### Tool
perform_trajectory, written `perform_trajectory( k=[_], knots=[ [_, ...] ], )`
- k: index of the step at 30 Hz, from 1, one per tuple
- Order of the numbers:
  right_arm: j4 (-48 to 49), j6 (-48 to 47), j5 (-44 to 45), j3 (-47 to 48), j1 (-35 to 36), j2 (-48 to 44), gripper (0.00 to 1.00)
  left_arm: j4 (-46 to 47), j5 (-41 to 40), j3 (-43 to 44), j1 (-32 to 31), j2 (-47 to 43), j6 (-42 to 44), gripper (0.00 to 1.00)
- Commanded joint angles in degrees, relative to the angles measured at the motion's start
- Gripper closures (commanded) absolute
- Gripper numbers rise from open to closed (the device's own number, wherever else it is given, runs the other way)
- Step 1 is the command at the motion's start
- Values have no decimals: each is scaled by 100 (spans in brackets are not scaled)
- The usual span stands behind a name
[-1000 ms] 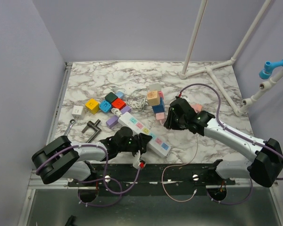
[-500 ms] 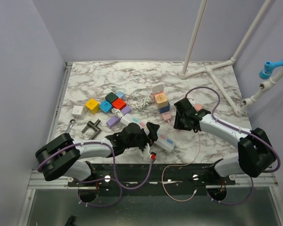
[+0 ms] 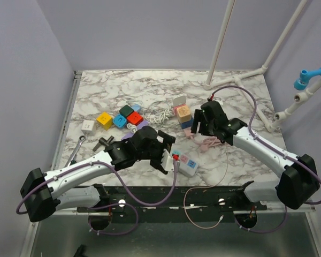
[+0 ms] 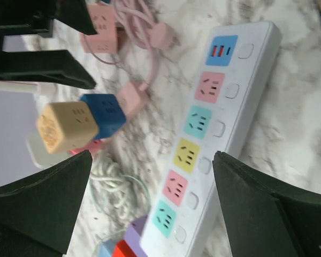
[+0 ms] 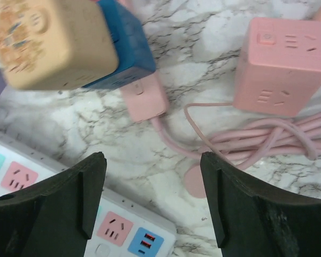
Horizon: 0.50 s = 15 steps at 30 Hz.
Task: Pull the plug off the socket
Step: Place the socket at the center of the board.
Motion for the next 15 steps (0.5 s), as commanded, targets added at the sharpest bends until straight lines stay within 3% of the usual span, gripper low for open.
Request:
perform_trajectory(
  k=[1,8,12,15],
  knots=[
    [-41,-17,97,-58,696,-272,22,-1741,631,325,306,-526,-809,2],
    [472,-248,414,275,1704,36,20,-2429,599,1363,2309,-576,-1719,1],
    [1005,-745,274,544,2153,569,12,-2390,435,1203,3474,-552,-1785,2],
    [1376,-1051,129,857,2422,1074,7,-2298,455,810,3980,-584,-1839,2]
  ],
)
